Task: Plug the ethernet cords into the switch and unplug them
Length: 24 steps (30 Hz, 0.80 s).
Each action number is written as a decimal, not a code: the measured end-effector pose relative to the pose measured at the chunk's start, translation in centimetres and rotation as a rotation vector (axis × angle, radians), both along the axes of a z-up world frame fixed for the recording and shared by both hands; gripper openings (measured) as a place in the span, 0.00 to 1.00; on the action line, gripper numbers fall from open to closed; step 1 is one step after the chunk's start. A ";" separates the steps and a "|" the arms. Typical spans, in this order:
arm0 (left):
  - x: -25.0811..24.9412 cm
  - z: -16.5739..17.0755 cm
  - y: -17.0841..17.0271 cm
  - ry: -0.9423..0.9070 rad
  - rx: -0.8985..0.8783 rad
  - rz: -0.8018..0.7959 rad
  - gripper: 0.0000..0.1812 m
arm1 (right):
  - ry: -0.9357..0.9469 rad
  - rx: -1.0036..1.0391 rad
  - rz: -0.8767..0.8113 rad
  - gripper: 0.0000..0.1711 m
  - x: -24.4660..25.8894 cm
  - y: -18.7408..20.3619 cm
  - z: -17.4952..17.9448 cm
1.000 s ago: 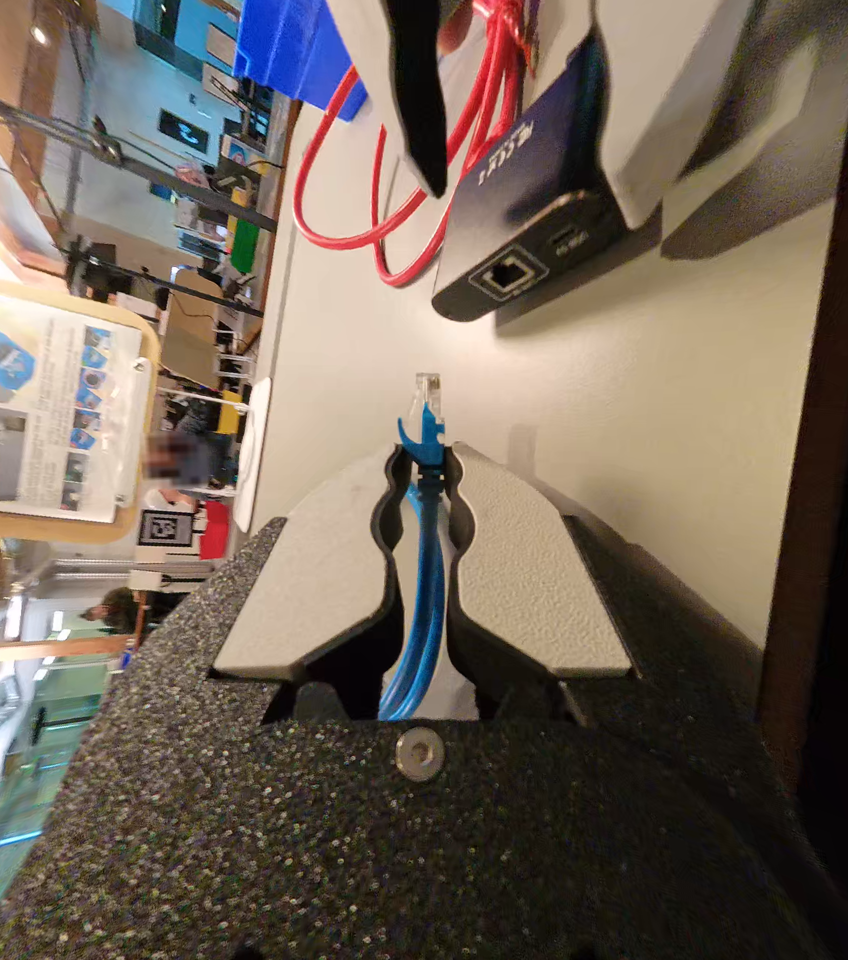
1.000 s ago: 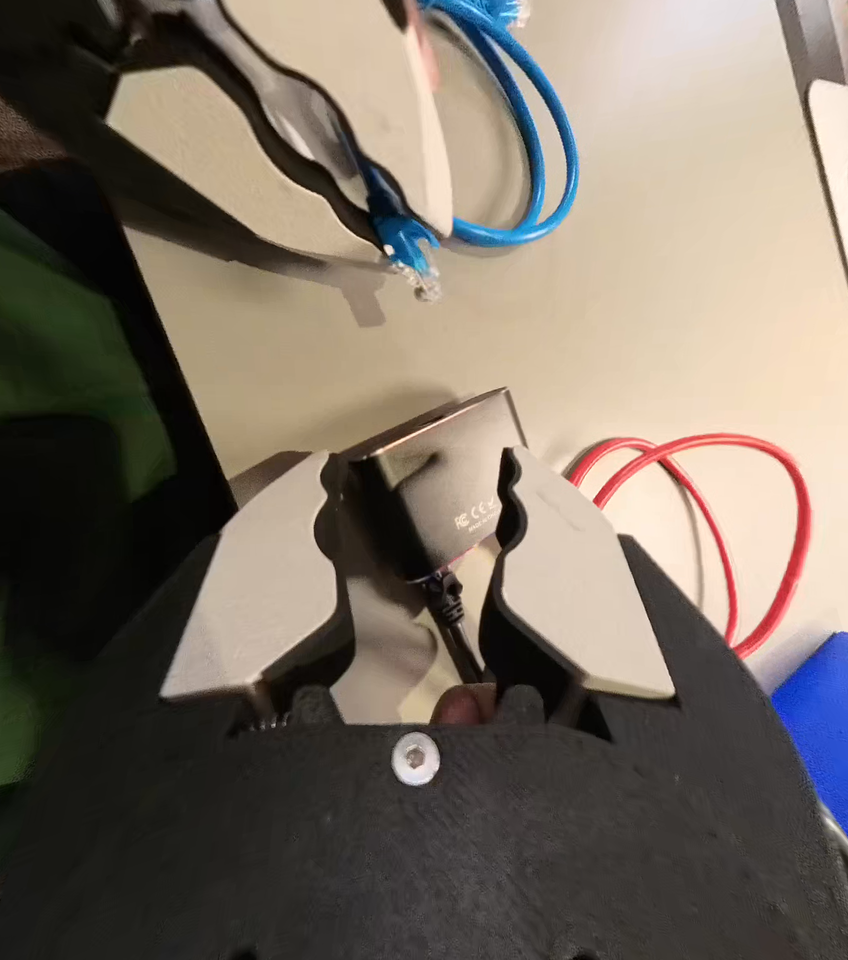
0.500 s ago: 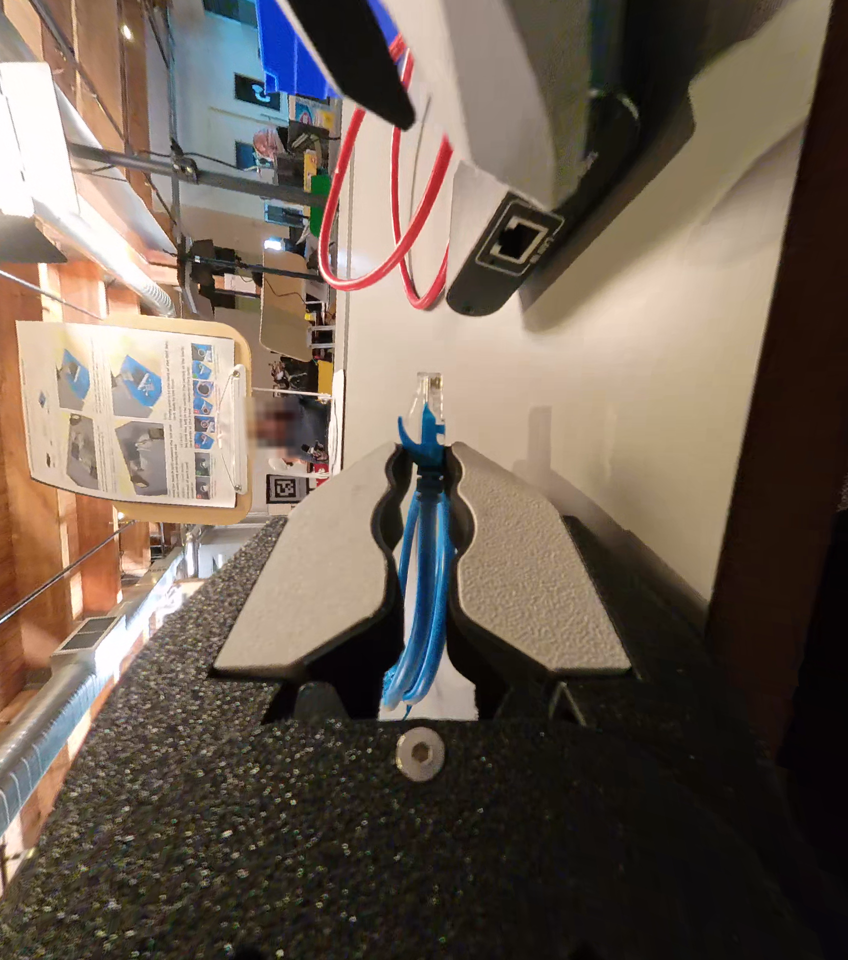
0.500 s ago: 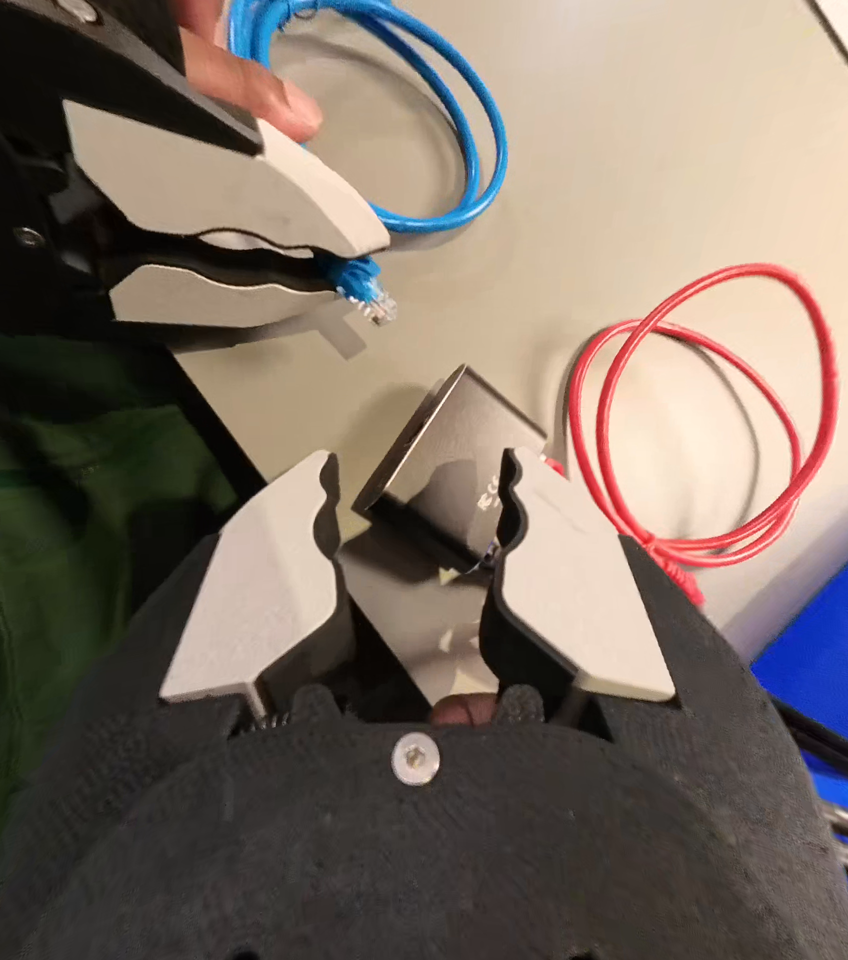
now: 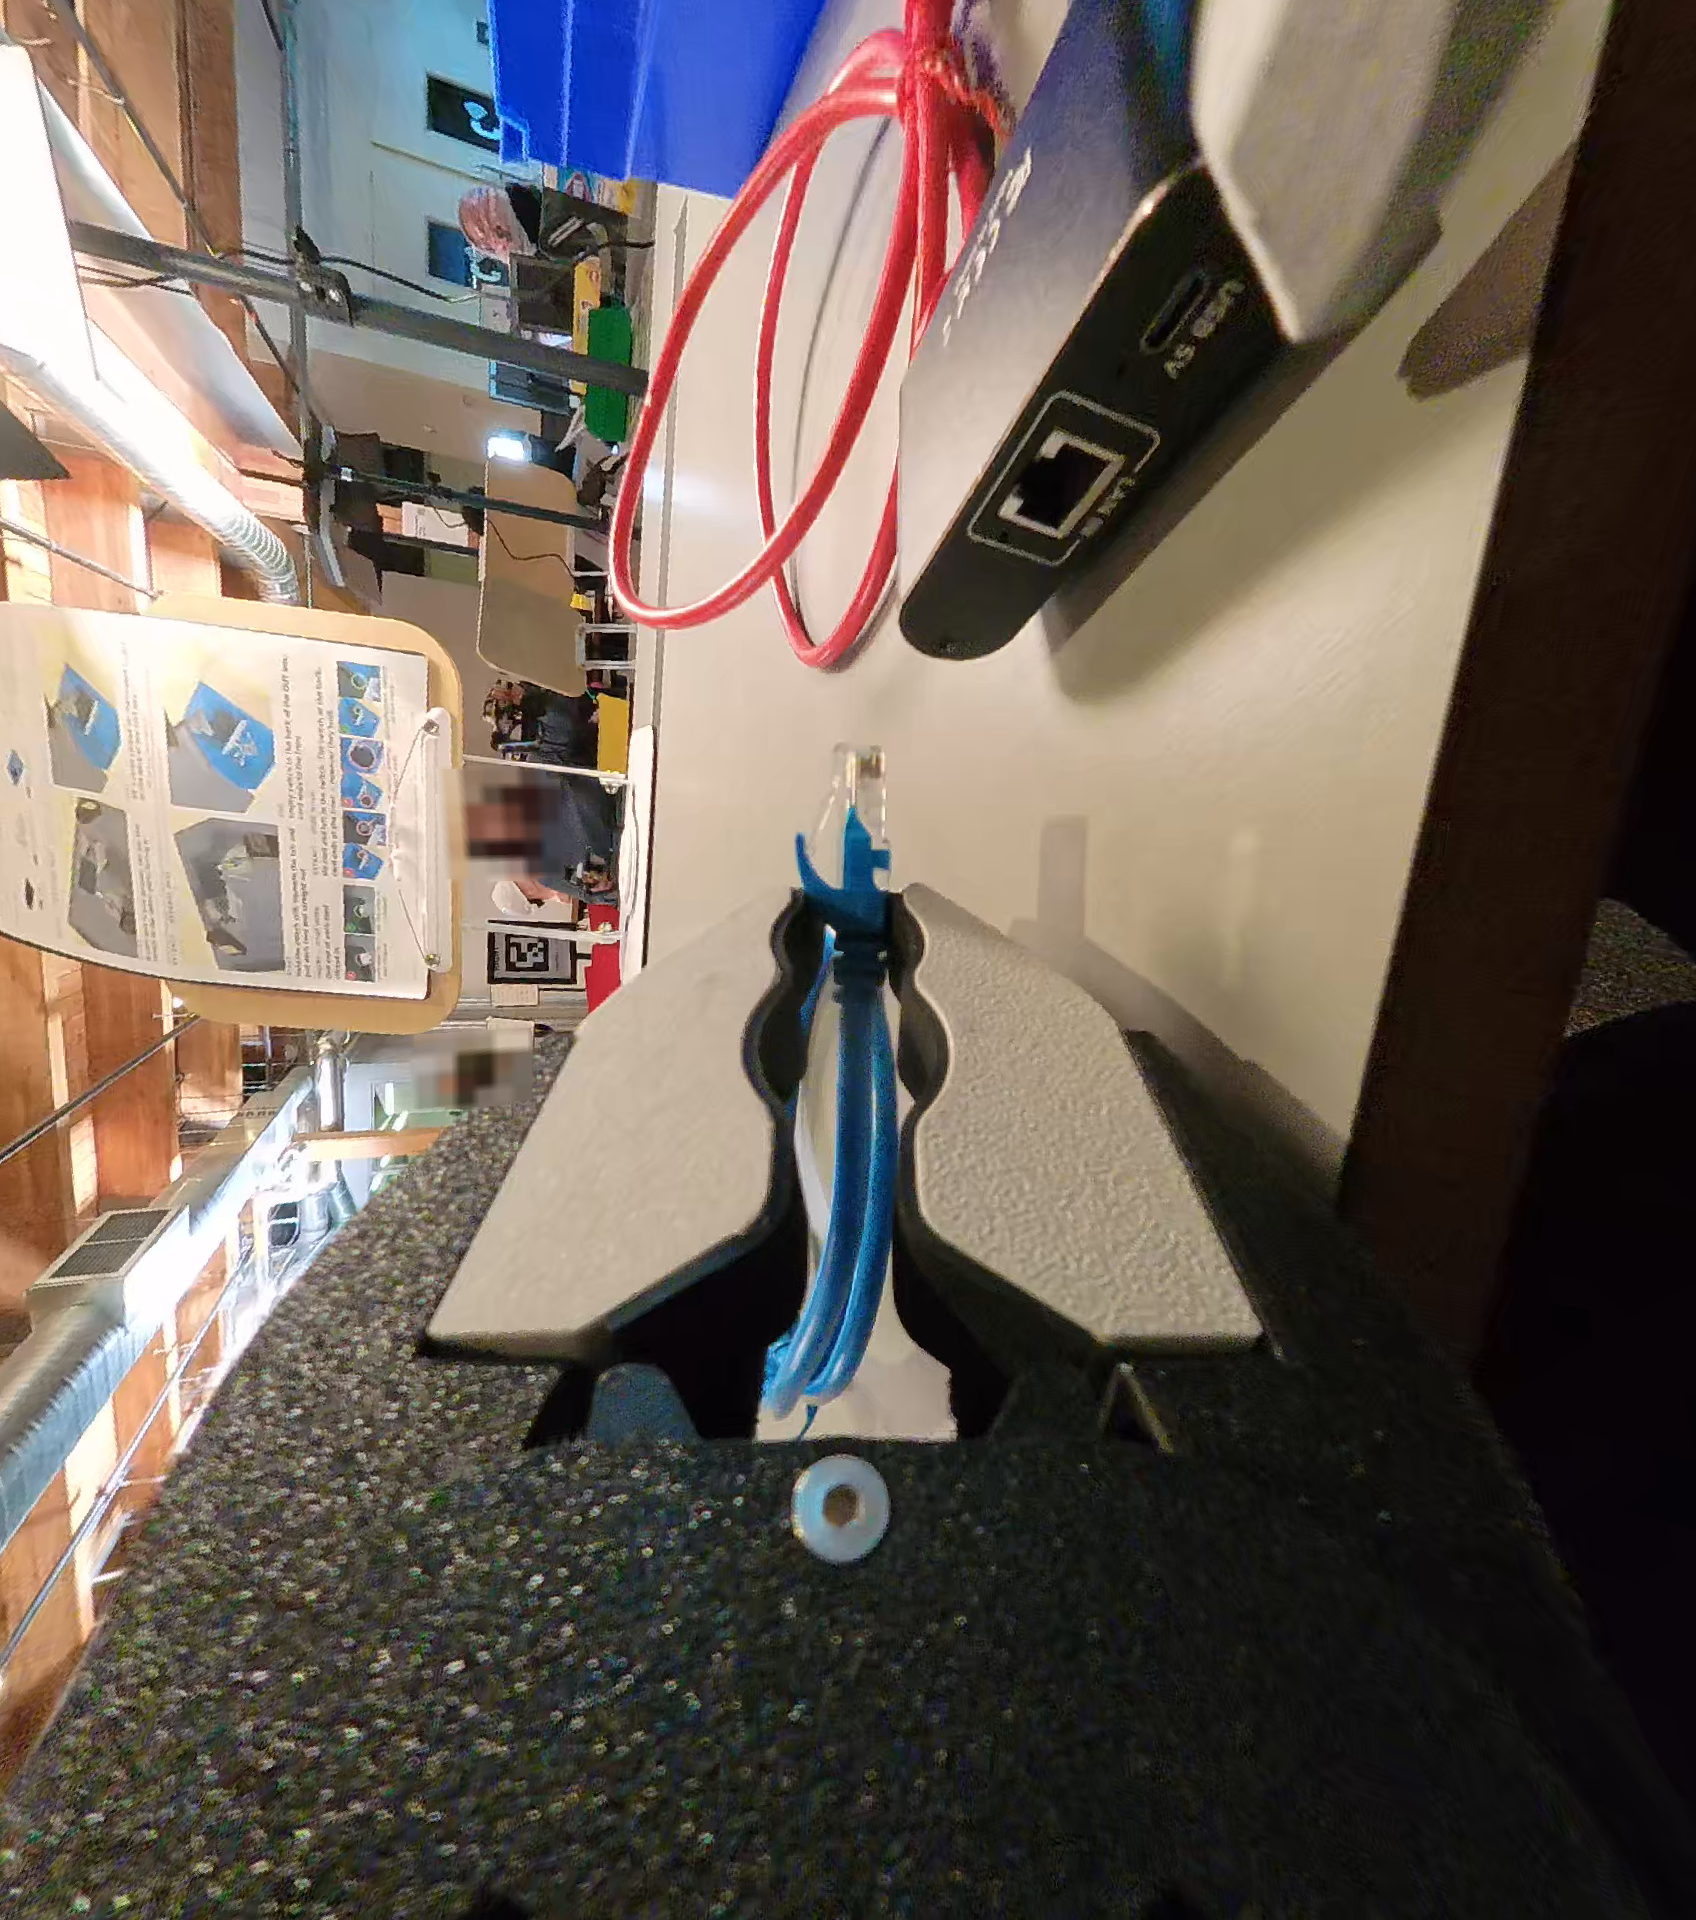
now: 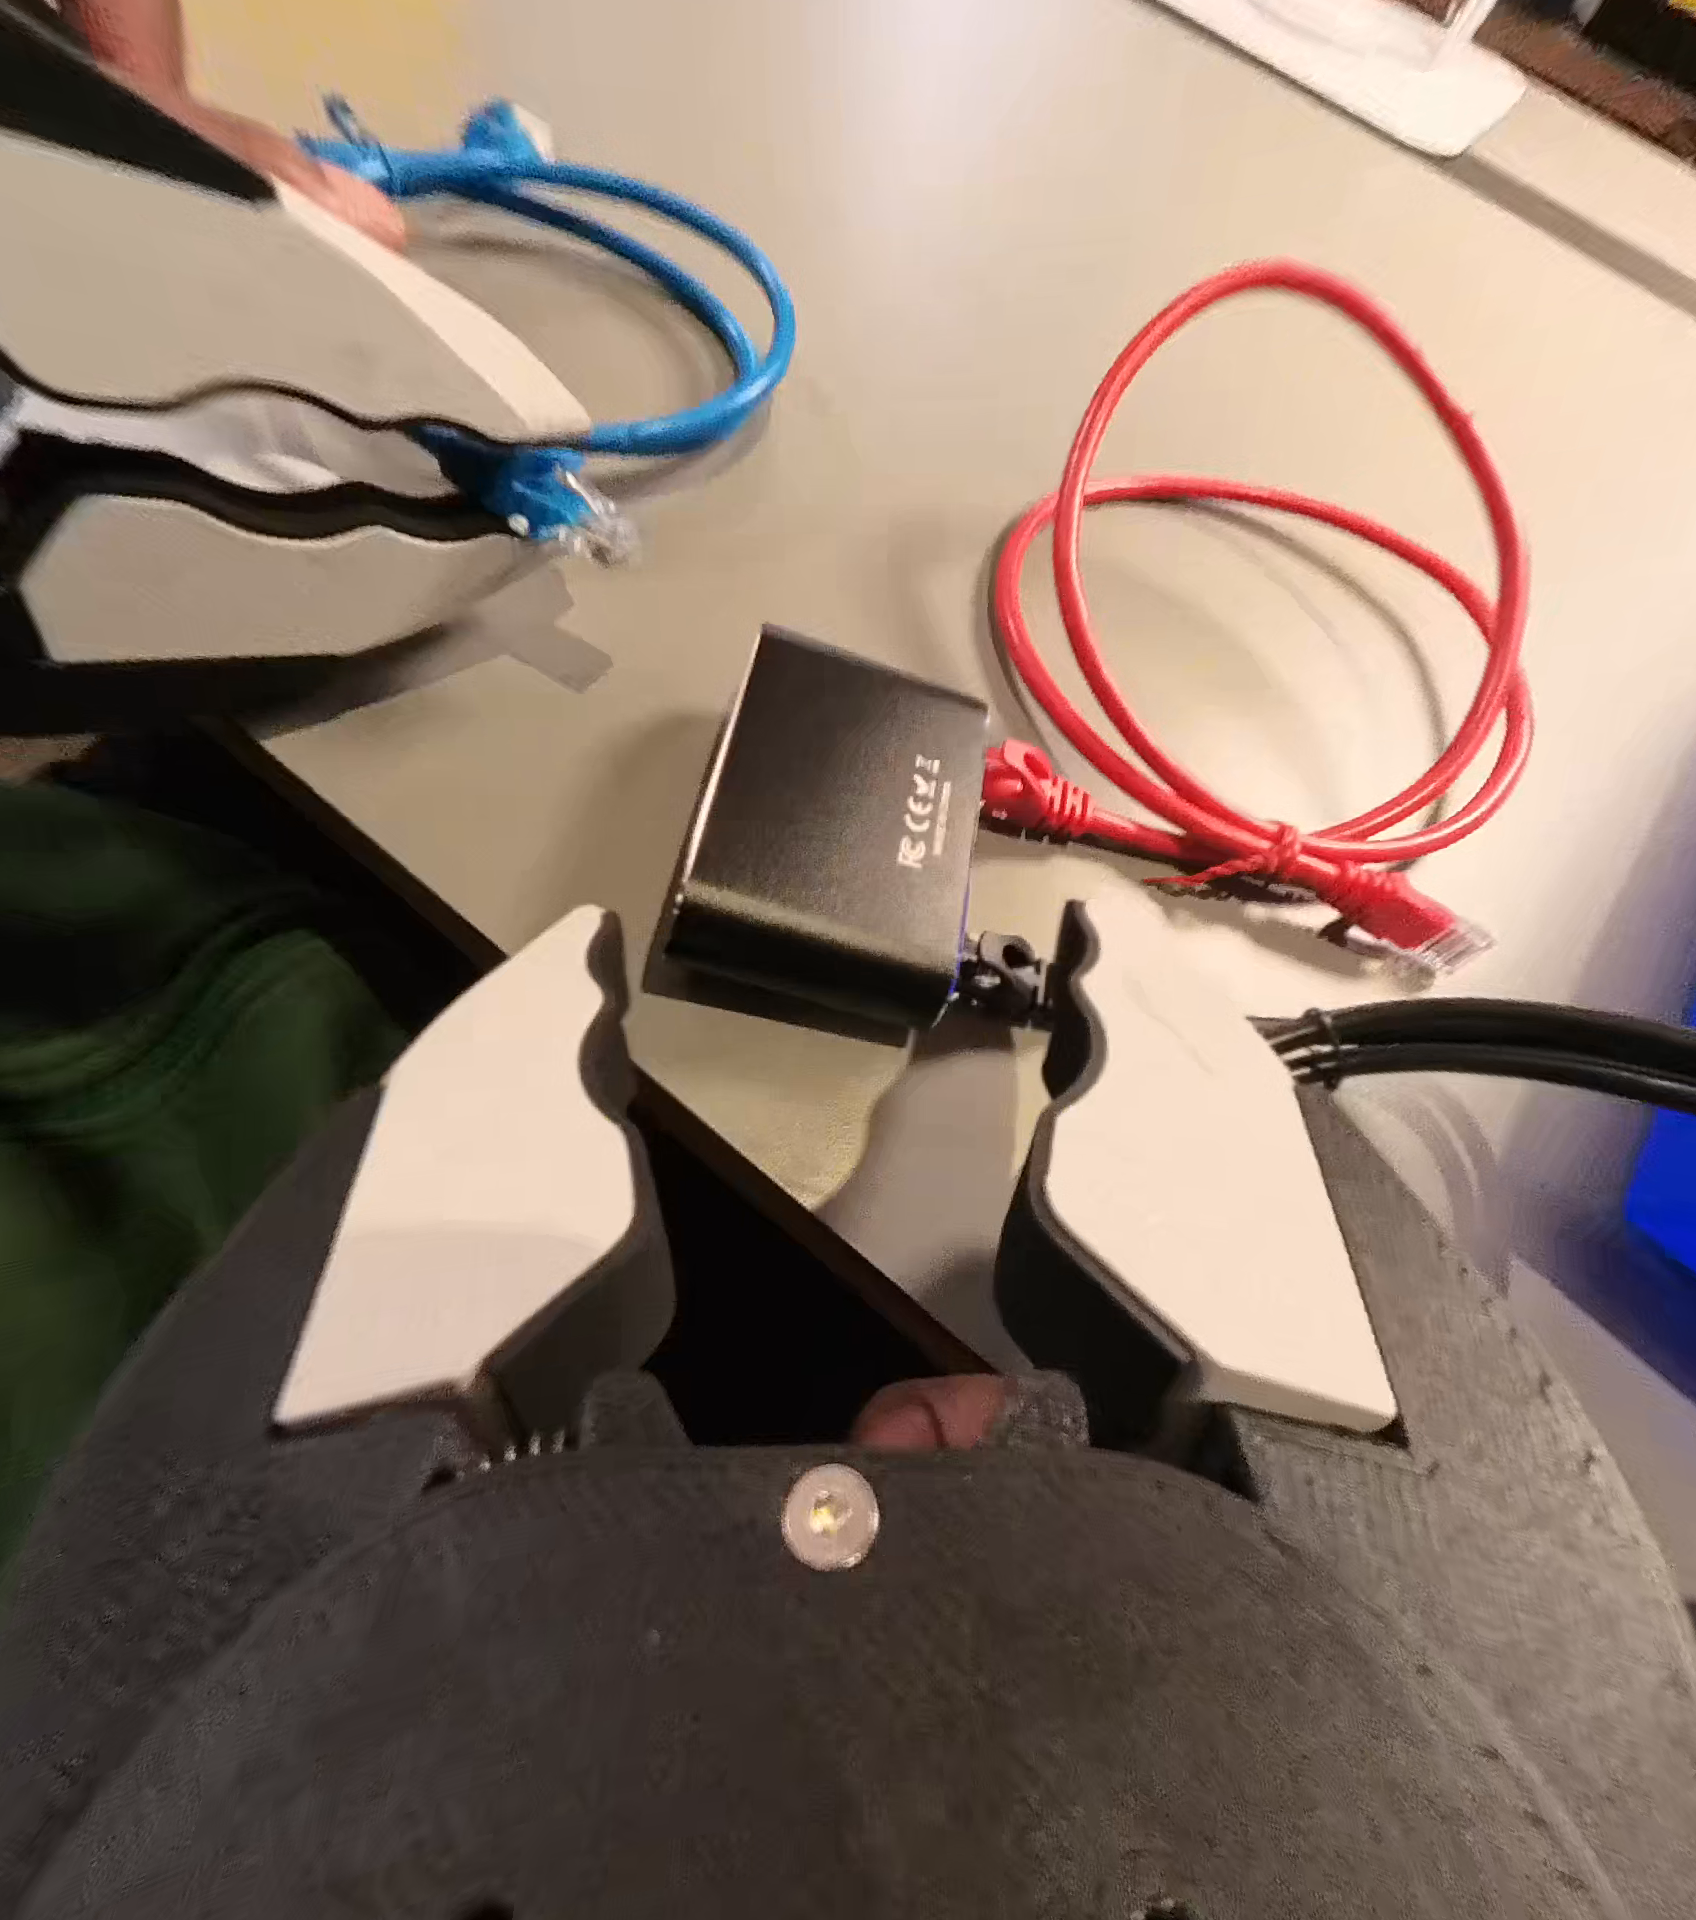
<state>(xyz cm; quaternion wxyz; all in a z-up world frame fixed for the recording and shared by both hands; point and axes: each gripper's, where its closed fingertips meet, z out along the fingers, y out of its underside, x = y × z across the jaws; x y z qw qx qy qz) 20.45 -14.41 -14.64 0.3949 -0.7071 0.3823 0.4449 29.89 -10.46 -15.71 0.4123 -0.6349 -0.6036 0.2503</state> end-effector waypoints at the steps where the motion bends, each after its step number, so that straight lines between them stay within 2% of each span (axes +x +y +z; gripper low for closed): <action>1: 0.1 0.0 0.0 -0.004 0.000 -0.002 0.07 | -0.022 0.005 -0.011 0.48 0.0 0.1 -0.5; 4: 0.1 0.0 0.1 -0.016 0.001 -0.005 0.07 | -0.028 -0.013 -0.025 0.51 -0.1 0.3 -0.9; 8: 0.0 -0.1 0.0 -0.038 0.003 -0.006 0.07 | -0.024 0.012 -0.056 0.49 0.3 0.3 -0.3; 13: -0.1 -0.2 -0.1 -0.057 -0.001 -0.002 0.07 | -0.062 -0.008 -0.072 0.40 0.8 0.0 -1.0; 24: 0.0 -0.1 -0.1 -0.047 0.005 0.014 0.07 | -0.068 -0.038 -0.086 0.37 1.6 -0.6 -0.8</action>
